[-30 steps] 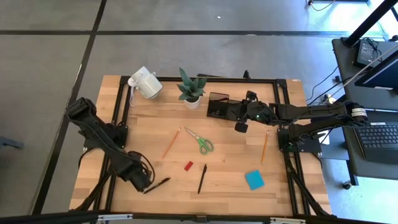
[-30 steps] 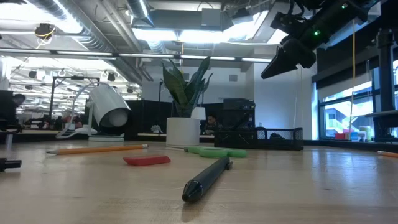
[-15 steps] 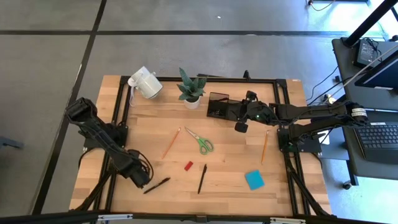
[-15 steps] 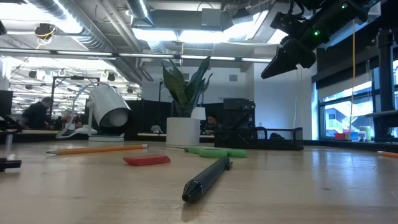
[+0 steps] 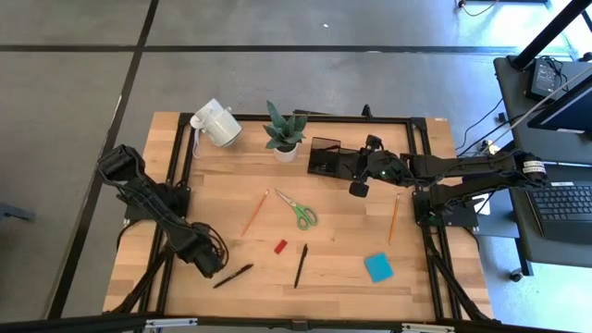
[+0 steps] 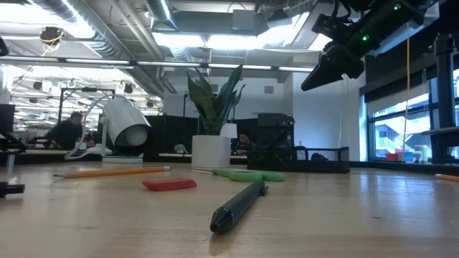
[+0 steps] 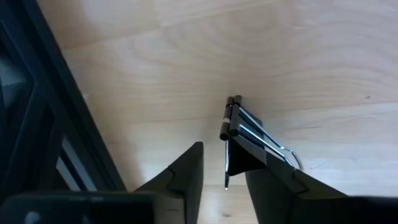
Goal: Pick and place office supplies into organizer
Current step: Put the black binder clip into the desk organizer
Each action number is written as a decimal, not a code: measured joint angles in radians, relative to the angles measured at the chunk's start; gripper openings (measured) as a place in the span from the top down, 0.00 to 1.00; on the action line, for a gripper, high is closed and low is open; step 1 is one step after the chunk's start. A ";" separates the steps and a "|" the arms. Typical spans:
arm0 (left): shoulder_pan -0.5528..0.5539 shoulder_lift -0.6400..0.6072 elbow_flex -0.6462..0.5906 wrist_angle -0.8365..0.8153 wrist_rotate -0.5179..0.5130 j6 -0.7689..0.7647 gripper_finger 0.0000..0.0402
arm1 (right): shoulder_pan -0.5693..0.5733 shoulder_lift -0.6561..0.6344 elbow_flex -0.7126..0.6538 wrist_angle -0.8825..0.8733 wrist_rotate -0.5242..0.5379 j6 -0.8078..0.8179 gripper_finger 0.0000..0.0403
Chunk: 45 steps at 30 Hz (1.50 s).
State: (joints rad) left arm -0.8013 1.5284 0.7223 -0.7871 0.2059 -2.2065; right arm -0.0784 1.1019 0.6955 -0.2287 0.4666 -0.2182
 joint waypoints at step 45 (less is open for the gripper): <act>0.799 0.144 0.164 1.068 -0.643 1.961 0.99 | 0.000 0.000 0.000 -0.050 0.003 -0.047 0.64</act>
State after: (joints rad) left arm -0.0020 1.6719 0.8859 0.2810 -0.4370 -0.2453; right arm -0.0784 1.1023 0.6952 -0.2789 0.4694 -0.2653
